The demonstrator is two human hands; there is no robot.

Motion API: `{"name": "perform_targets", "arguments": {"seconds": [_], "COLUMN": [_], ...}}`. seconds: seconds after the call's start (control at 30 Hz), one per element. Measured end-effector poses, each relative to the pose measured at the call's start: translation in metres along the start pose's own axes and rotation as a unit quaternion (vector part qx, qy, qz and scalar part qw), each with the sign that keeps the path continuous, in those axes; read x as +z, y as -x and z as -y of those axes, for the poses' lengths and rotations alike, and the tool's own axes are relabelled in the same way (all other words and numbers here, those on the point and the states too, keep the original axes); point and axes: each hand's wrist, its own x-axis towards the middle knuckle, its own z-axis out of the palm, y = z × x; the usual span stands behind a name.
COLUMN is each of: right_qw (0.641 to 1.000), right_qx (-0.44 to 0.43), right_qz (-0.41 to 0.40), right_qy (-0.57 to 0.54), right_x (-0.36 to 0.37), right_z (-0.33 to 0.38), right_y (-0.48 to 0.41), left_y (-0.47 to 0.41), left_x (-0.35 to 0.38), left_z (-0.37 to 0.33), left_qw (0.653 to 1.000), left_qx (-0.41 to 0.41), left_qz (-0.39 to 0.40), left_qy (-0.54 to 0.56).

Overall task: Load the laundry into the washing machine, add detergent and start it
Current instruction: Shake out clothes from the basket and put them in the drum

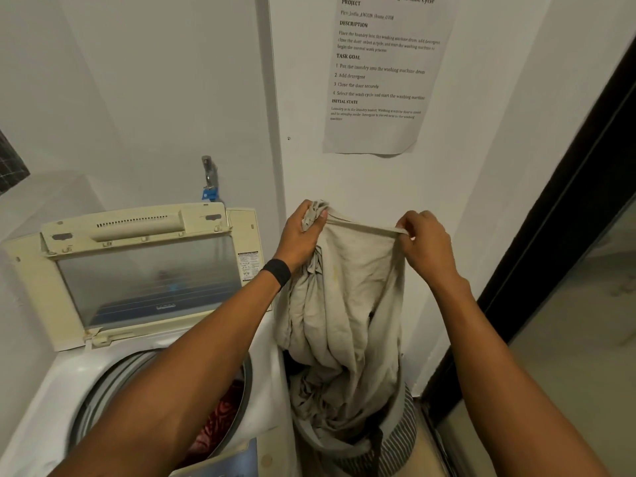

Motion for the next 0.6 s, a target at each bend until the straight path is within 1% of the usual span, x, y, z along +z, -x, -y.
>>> {"name": "perform_targets", "arguments": {"seconds": [0.03,0.07,0.1,0.13,0.2,0.3,0.33,0.37,0.4,0.47,0.5,0.53,0.57,0.6], "right_qw": [0.998,0.988,0.967,0.944,0.922,0.909,0.911,0.923,0.946,0.986,0.994,0.997,0.998,0.996], "right_qx": [0.013,0.038,0.065,0.089,0.116,0.131,0.133,0.124,0.097,0.024,0.001,-0.007,-0.008,0.005], "right_qz": [0.02,0.053,0.081,0.094,0.102,0.095,0.076,0.048,0.021,-0.003,-0.002,-0.003,-0.006,-0.004], "right_qy": [-0.053,-0.142,-0.234,-0.303,-0.354,-0.384,-0.383,-0.361,-0.31,-0.165,-0.108,-0.076,-0.067,-0.088], "right_x": [-0.003,-0.006,-0.007,-0.007,0.0,0.018,0.023,0.025,0.026,0.028,0.03,0.033,0.036,0.039], "right_z": [0.003,0.009,0.016,0.024,0.041,0.058,0.058,0.054,0.05,0.043,0.043,0.044,0.044,0.044], "right_y": [-0.003,-0.005,-0.006,-0.007,-0.009,-0.013,-0.013,-0.014,-0.014,-0.008,-0.004,-0.002,0.0,0.001], "left_y": [0.0,0.0,0.001,0.002,0.006,0.012,0.011,0.009,0.007,0.002,-0.001,-0.004,-0.007,-0.011], "left_x": [0.0,0.002,0.005,0.009,0.021,0.038,0.039,0.036,0.033,0.026,0.025,0.025,0.026,0.027], "left_z": [0.0,0.0,-0.002,-0.004,-0.01,-0.016,-0.016,-0.015,-0.013,-0.013,-0.014,-0.016,-0.02,-0.024], "left_qw": [1.0,1.0,1.0,1.0,1.0,0.997,0.997,0.997,0.998,0.999,0.999,0.999,0.999,0.999], "left_qx": [0.001,0.0,-0.003,-0.005,-0.01,-0.024,-0.023,-0.018,-0.007,0.014,0.023,0.03,0.037,0.041], "left_qz": [-0.005,-0.005,-0.003,0.002,0.021,0.064,0.064,0.057,0.05,0.042,0.039,0.031,0.019,0.006], "left_qy": [-0.004,-0.007,-0.006,-0.002,0.007,0.035,0.041,0.039,0.031,0.007,-0.004,-0.013,-0.018,-0.022]}}
